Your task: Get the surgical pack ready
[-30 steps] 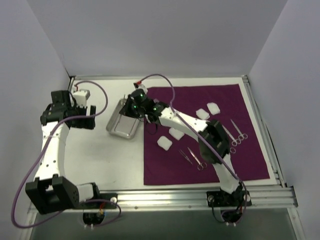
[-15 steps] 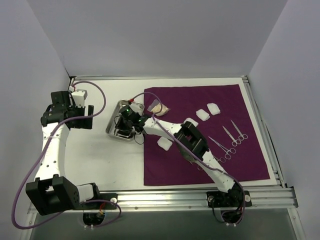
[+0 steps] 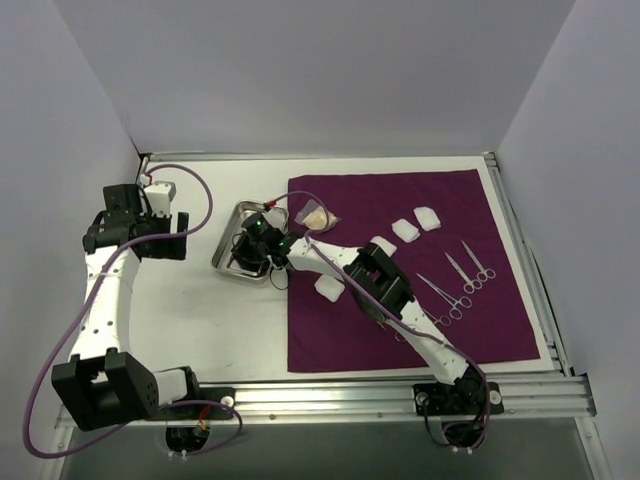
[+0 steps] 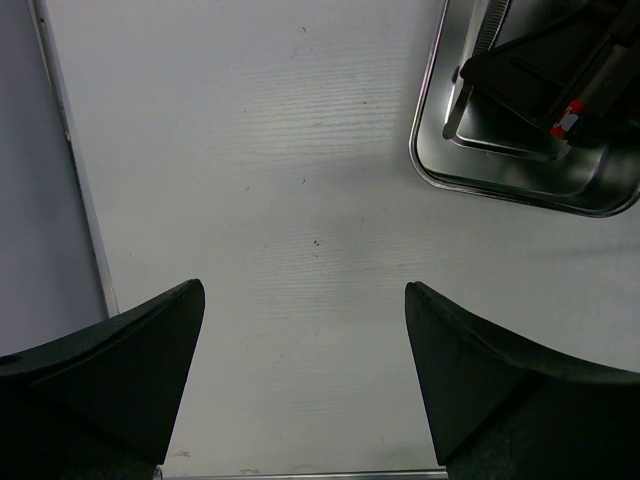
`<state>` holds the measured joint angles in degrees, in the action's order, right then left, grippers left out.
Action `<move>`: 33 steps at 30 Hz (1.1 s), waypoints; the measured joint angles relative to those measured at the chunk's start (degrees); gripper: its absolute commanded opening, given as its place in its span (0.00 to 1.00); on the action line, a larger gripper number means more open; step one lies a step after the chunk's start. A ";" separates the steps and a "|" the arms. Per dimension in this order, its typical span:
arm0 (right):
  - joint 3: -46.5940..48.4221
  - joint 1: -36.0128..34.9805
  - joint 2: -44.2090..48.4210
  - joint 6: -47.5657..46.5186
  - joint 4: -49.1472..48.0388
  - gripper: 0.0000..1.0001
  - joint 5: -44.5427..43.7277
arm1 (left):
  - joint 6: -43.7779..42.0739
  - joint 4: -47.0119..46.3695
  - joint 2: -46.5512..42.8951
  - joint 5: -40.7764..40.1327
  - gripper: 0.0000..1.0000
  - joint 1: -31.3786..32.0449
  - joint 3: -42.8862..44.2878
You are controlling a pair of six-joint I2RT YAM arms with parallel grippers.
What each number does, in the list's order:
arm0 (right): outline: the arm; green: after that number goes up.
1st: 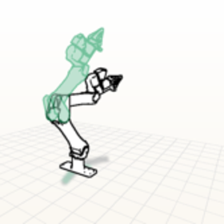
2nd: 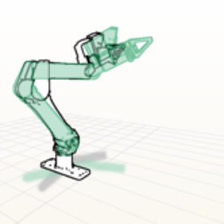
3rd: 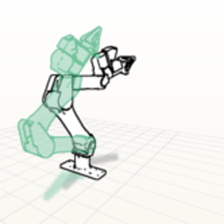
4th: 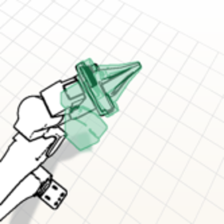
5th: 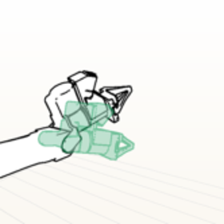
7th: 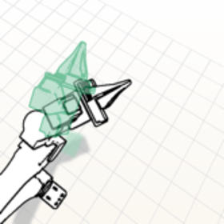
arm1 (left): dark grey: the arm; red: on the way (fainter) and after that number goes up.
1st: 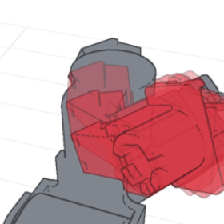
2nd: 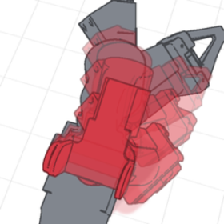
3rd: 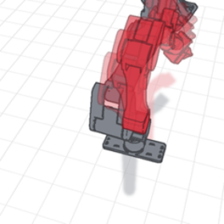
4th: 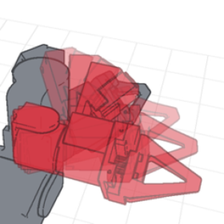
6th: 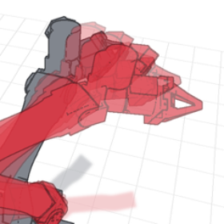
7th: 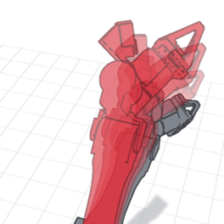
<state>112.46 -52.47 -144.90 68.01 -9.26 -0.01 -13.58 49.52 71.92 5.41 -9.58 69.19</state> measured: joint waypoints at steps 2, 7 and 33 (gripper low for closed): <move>0.00 0.04 0.00 0.24 0.00 0.08 -0.26 | 0.00 -0.02 0.00 0.09 0.91 0.00 -0.02; 0.02 0.04 0.00 0.48 -0.46 0.18 -0.87 | 0.02 -0.04 0.00 0.50 0.91 0.00 -0.04; 1.53 -2.16 9.07 -16.04 5.29 0.39 -7.91 | 0.00 -0.04 -0.02 1.75 0.91 0.00 -0.37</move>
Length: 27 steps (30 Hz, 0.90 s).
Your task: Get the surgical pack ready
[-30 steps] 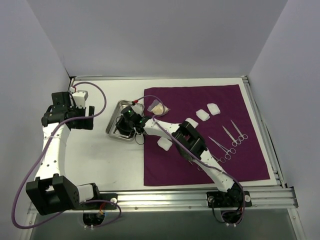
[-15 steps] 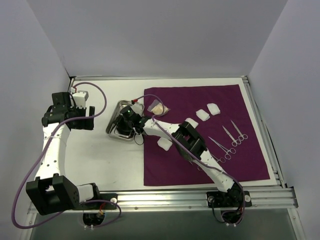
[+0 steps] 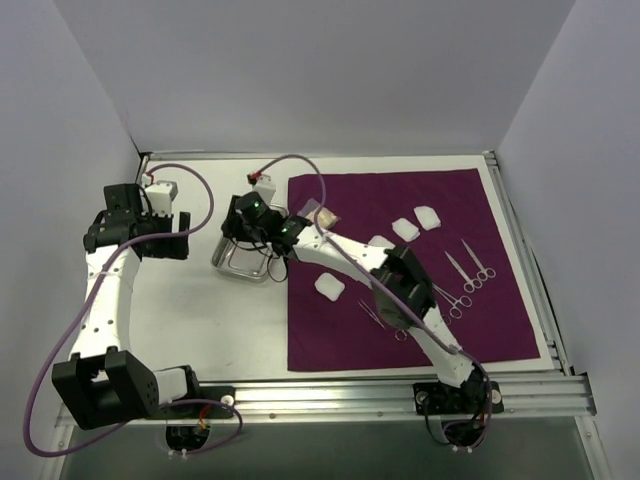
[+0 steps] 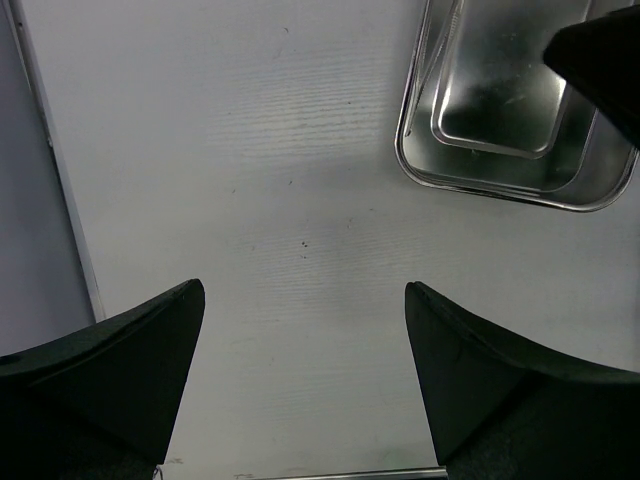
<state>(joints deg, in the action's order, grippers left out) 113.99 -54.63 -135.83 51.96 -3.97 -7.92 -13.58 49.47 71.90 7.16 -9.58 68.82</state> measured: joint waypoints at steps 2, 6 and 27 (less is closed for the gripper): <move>-2.60 -0.63 6.64 -5.22 1.11 0.56 0.66 | 0.00 0.00 0.00 0.09 0.91 0.00 0.00; -7.30 -1.33 24.33 -18.18 9.33 0.64 0.72 | -0.02 0.00 0.00 0.17 0.91 0.00 0.00; -53.16 13.57 46.82 -29.81 43.10 0.51 5.55 | 0.00 0.04 0.00 0.39 0.91 0.00 0.00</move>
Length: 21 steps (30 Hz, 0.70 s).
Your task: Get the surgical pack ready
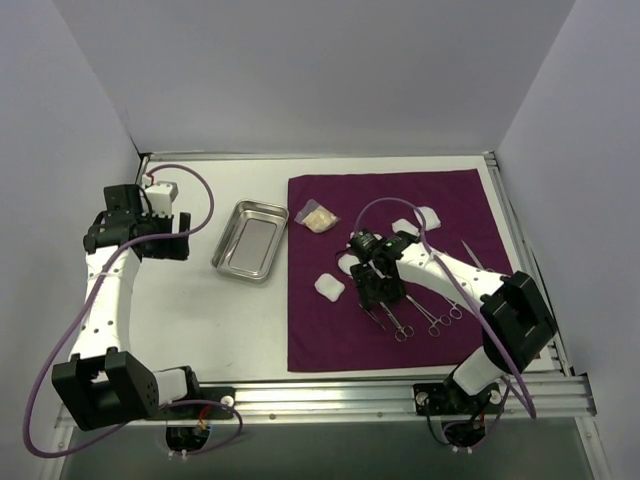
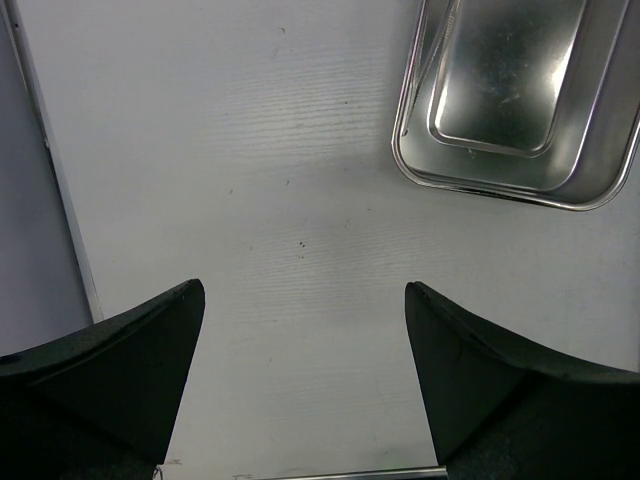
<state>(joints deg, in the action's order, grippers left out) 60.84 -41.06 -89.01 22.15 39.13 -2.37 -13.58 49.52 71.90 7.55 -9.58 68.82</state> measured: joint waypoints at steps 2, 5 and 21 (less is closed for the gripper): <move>-1.38 1.42 -0.09 -0.74 -1.60 0.50 1.33 | 0.00 0.00 0.00 0.00 0.91 0.00 0.00; -2.99 2.80 -1.07 -2.08 -3.41 0.50 2.89 | 0.00 -0.07 -0.02 0.00 0.91 0.00 -0.11; -6.19 3.63 -7.54 -4.70 -9.66 0.31 6.58 | -0.07 -0.24 0.00 0.00 0.91 0.00 -1.95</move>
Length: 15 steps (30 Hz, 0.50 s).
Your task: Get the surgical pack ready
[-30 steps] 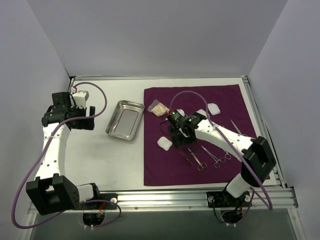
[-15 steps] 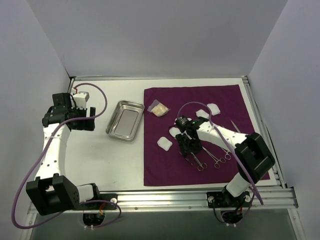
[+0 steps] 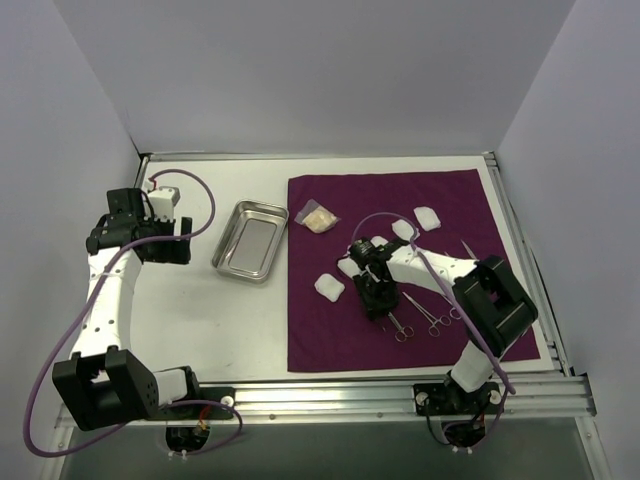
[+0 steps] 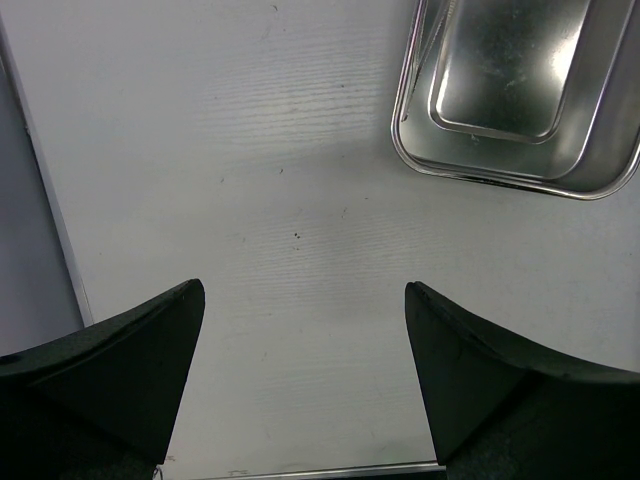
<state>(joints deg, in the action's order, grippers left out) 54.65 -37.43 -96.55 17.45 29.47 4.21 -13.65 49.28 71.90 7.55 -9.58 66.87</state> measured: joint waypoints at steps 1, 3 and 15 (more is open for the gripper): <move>-0.02 0.00 0.00 0.02 -0.07 0.31 0.11 | 0.00 0.00 0.00 0.00 0.91 0.00 0.00; -0.04 0.00 0.00 0.02 -0.15 0.24 0.17 | 0.00 -0.02 0.00 -0.02 0.91 0.00 0.00; 2.10 -2.12 0.00 1.57 2.60 0.00 -2.10 | 0.00 -0.04 0.00 0.00 0.91 0.00 0.00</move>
<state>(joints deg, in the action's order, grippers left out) 56.75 -39.55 -96.55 19.03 32.08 2.11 -13.65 49.23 71.90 7.55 -9.58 66.87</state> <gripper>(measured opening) 0.030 0.913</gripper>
